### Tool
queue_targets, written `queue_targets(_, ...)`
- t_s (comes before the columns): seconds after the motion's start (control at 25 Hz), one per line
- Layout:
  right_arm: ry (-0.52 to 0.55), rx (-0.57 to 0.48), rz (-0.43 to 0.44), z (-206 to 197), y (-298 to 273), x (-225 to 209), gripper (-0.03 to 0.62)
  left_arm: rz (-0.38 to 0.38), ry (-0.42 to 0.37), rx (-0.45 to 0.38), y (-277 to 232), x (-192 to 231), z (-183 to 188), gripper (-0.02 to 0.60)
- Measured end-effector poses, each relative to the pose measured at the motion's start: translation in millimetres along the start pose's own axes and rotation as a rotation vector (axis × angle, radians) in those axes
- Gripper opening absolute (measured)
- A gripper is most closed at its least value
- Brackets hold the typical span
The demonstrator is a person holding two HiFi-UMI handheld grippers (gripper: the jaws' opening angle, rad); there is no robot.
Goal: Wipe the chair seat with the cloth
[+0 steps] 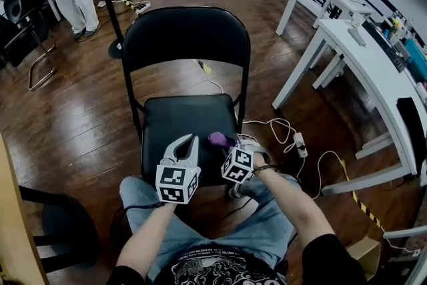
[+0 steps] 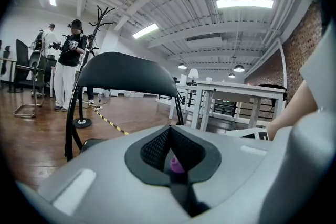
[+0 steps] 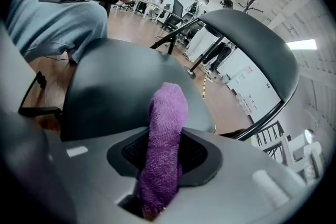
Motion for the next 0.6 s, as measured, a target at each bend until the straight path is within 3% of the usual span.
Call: queue_targets(0.6, -0.108, -0.051, 0.042, -5.6, 54.0, 80.9, 0.12, -0.024, 0.003, -0.016, 6.7, -23.4, 1.4, 0.003)
Point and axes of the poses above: the fingertips, and each gripper's own axes: y backward along the fingers, x to its left, z out of its top, the point moved 6 cm from there along y, backward along the fingers, and after that the axes turned 12 degrees about -x, right-handed, at the moved point
